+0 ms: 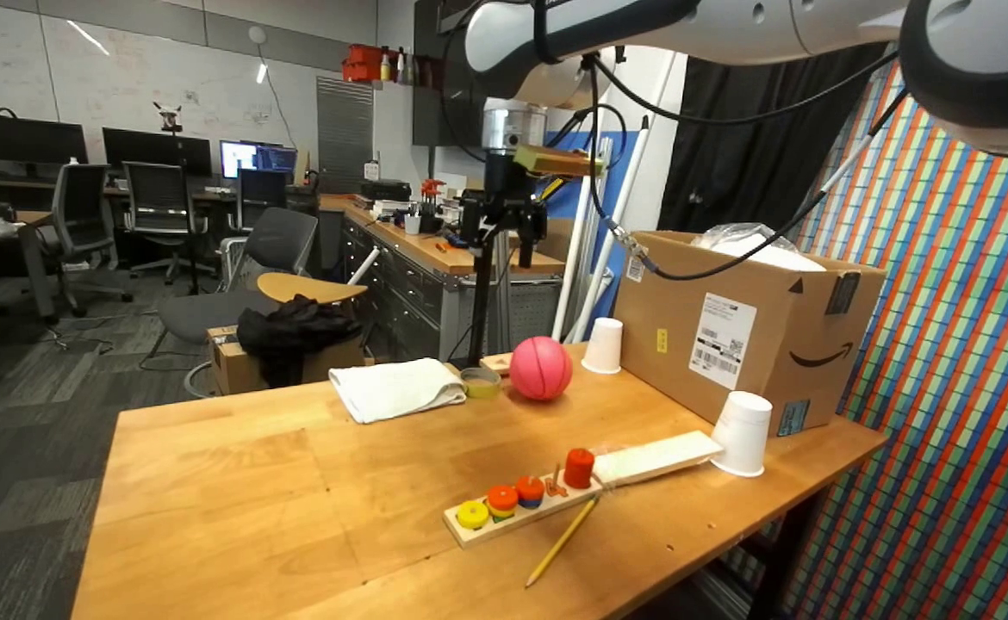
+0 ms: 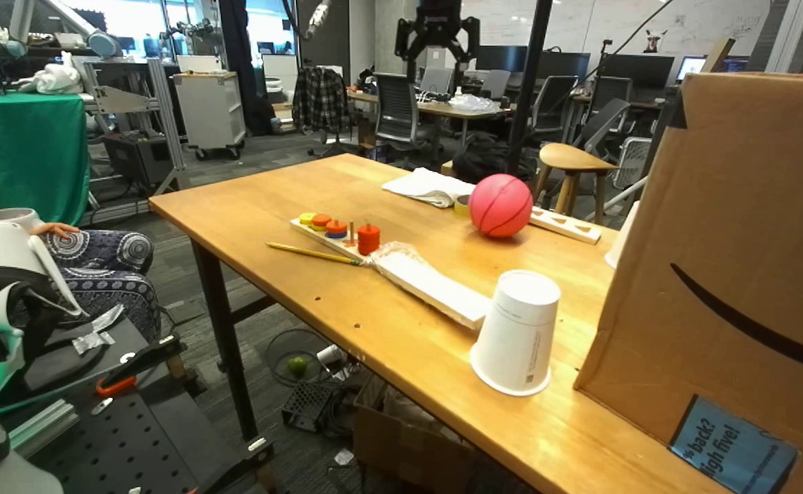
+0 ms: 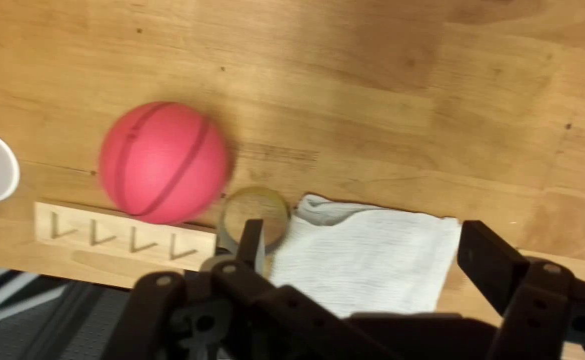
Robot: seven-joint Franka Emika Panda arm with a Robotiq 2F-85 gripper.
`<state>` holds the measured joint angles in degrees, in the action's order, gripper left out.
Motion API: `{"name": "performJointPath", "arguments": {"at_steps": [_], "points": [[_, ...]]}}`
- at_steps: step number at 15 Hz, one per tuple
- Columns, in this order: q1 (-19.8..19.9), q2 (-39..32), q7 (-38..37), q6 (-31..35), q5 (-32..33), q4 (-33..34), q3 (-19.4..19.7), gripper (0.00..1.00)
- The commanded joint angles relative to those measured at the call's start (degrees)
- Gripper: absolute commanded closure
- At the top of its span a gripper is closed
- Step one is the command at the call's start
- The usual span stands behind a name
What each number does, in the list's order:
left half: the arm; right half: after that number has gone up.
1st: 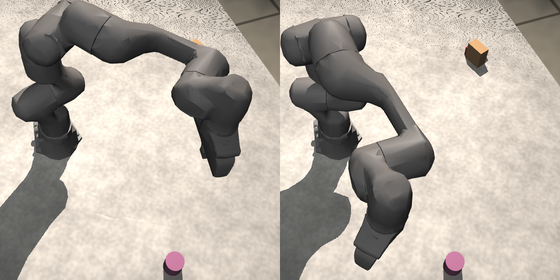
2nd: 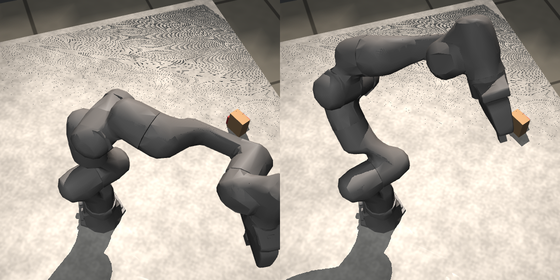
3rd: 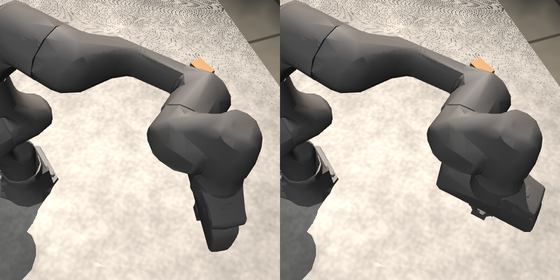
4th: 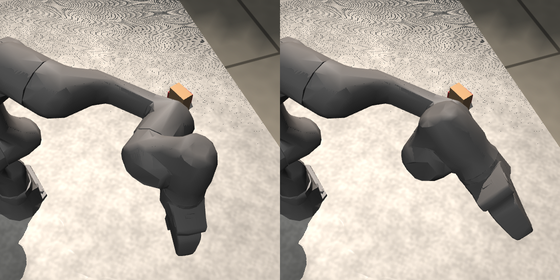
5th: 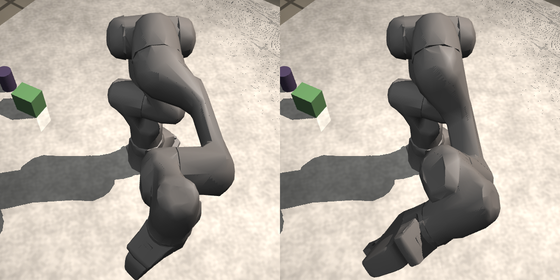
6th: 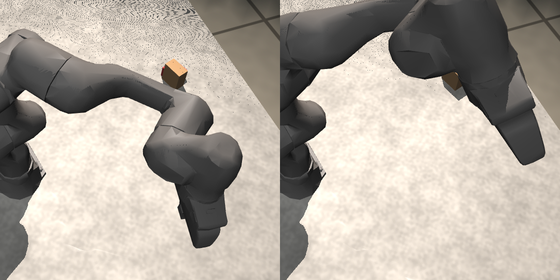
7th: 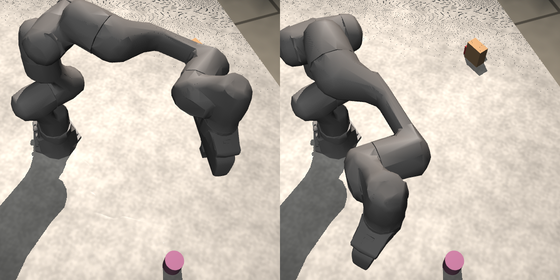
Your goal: Move the ball
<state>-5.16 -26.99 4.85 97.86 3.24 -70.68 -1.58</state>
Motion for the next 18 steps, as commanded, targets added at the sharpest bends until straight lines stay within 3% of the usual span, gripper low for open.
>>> {"name": "performJointPath", "arguments": {"at_steps": [1, 9, 18], "points": [[-2.4, 2.45, 0.1, 3.68, -2.39, -5.44, -3.02, 0.0], [-2.48, -0.68, 0.57, 3.56, -5.06, -7.84, -4.99, 0.0], [0.48, -6.48, 1.37, 1.47, -7.41, -4.41, -4.39, 0.0]]}}
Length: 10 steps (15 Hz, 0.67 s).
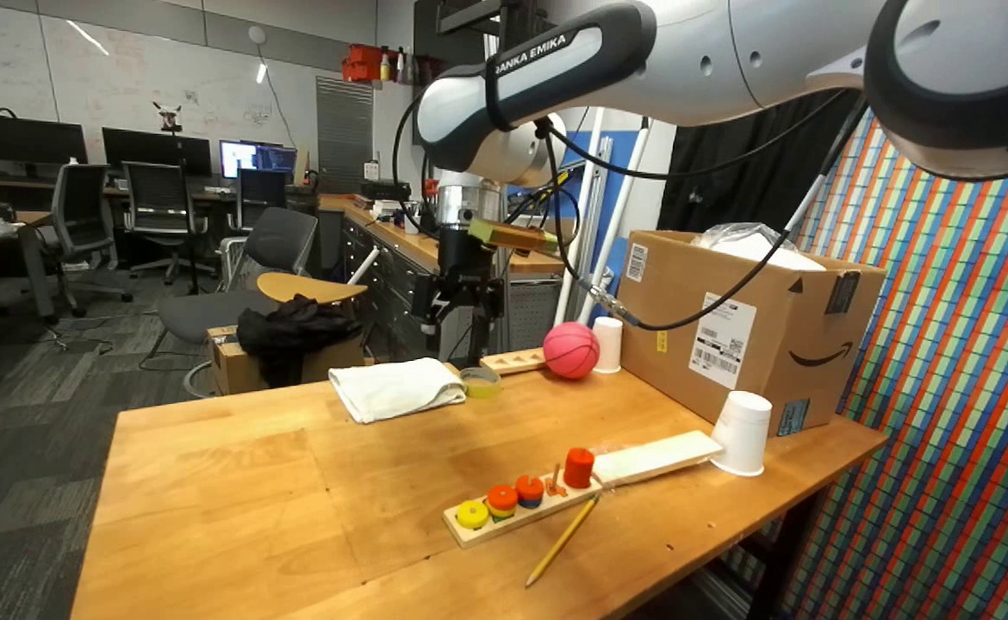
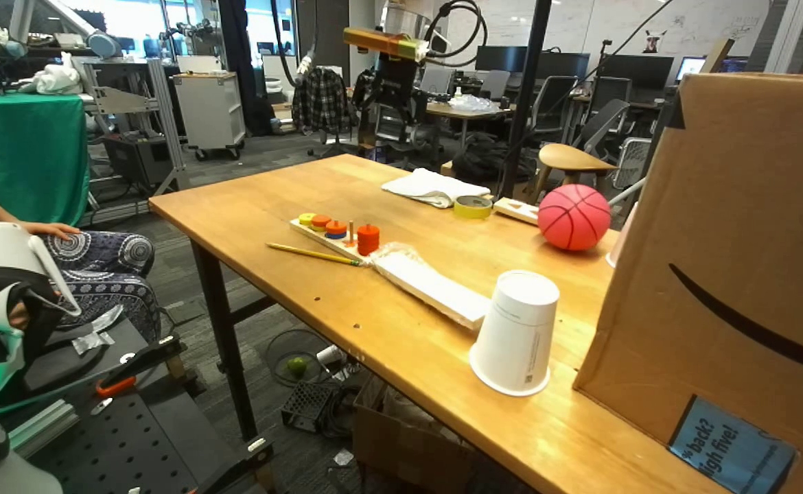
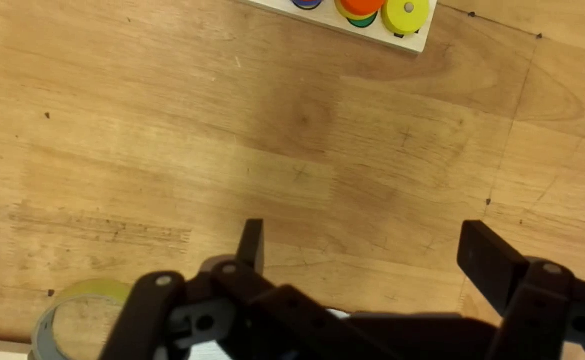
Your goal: Move the ball
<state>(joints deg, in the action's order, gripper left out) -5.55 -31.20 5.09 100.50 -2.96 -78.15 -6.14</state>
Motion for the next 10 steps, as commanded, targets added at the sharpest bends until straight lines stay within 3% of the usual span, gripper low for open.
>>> {"name": "performJointPath", "arguments": {"at_steps": [1, 10], "points": [[1.18, -2.81, 1.3, -1.47, -1.14, 3.46, 0.23, 0.0], [3.68, -12.59, 4.29, -6.57, -0.95, 16.18, 0.46, 0.0]]}}
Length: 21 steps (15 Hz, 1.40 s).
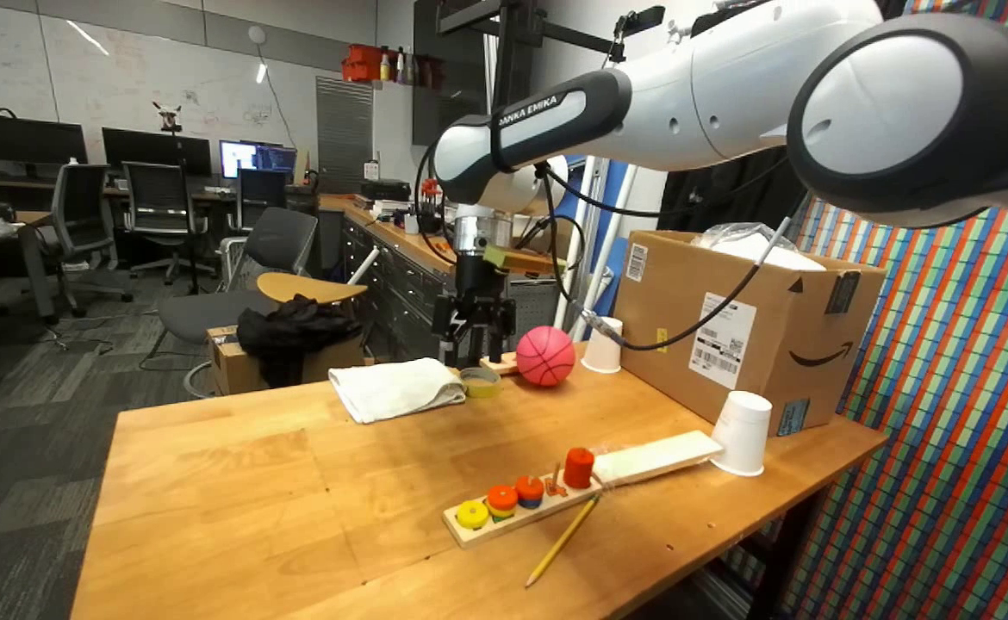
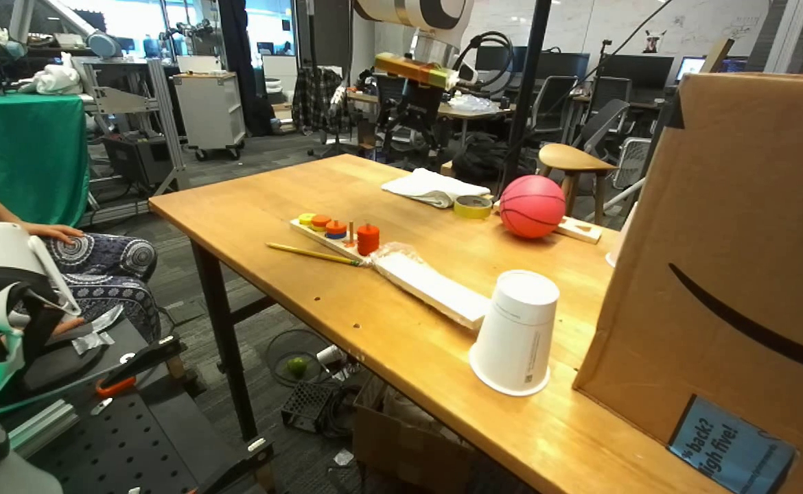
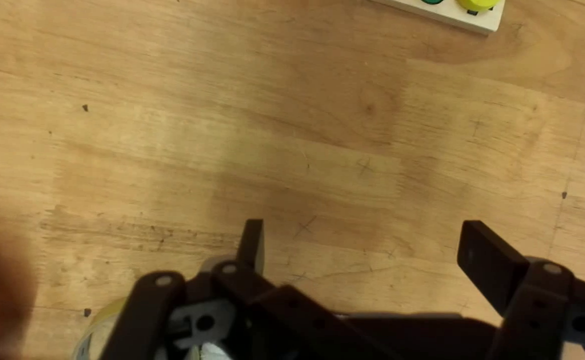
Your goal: Move the ball
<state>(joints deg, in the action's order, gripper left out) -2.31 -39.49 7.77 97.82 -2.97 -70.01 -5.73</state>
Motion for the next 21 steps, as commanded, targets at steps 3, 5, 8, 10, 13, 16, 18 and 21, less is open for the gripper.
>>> {"name": "performJointPath", "arguments": {"at_steps": [3, 5, 8, 10, 13, 16, 18, 21], "points": [[0.7, -7.65, 1.61, -6.06, -0.5, 13.59, 0.37, 0.0], [0.87, -9.86, 1.52, -7.41, 0.05, 17.36, 0.88, 0.0], [1.37, -12.56, 1.39, -9.63, 0.72, 22.12, 1.9, 0.0], [1.76, -14.04, 1.27, -10.59, 1.0, 24.49, 2.51, 0.0], [2.46, -16.08, 1.09, -11.67, 1.2, 27.25, 3.34, 0.0], [3.23, -17.73, 1.05, -12.45, 1.08, 29.23, 4.13, 0.0], [3.76, -18.64, 1.01, -12.93, 0.93, 30.34, 4.45, 0.0], [4.5, -19.77, 0.91, -13.49, 0.74, 31.94, 4.84, 0.0]]}}
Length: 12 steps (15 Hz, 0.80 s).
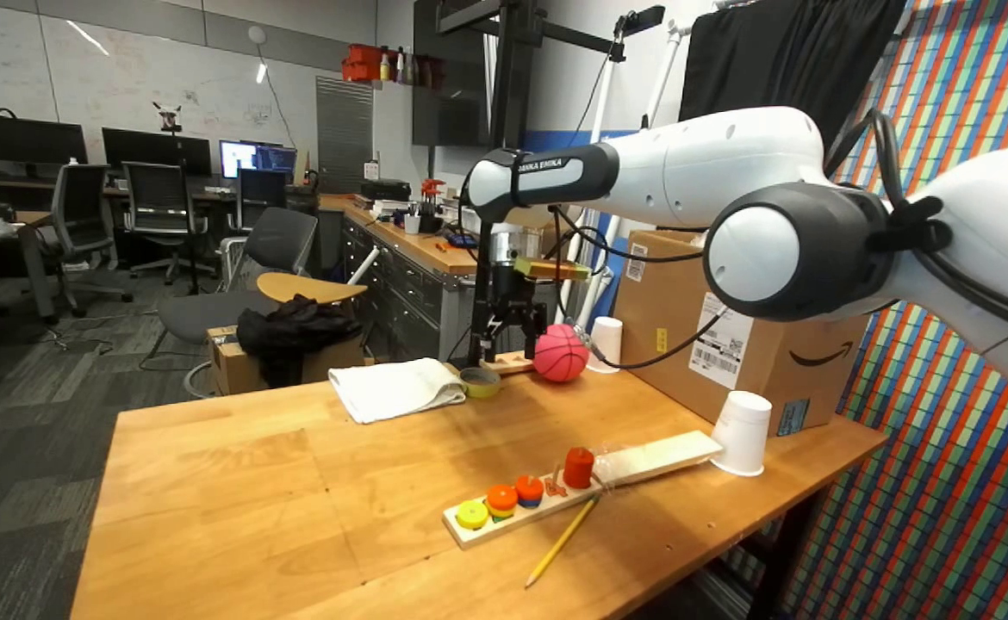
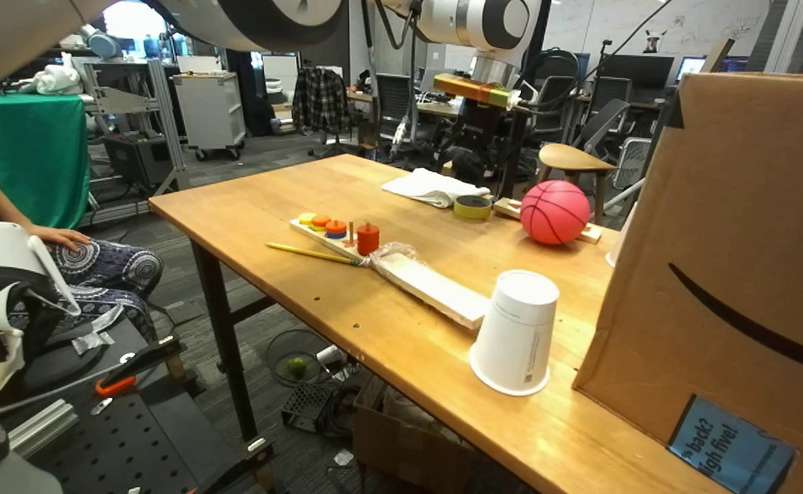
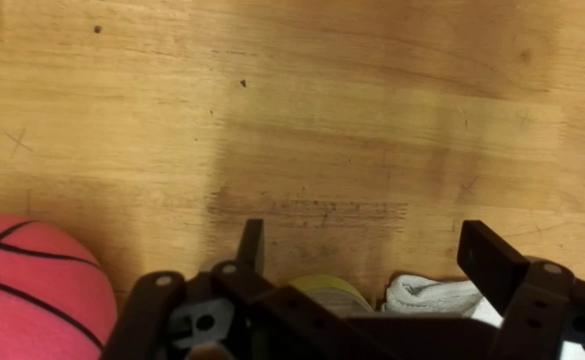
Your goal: Move the ball
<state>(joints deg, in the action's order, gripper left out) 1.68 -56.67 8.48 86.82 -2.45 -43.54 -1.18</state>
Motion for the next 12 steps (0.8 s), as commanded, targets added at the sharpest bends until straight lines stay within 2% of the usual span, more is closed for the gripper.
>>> {"name": "performJointPath", "arguments": {"at_steps": [1, 12], "points": [[0.74, -2.94, 0.14, -2.48, 0.19, 6.0, 0.36, 0.0], [0.7, -3.88, -1.42, -2.1, 0.48, 7.64, 0.68, 0.0]]}}
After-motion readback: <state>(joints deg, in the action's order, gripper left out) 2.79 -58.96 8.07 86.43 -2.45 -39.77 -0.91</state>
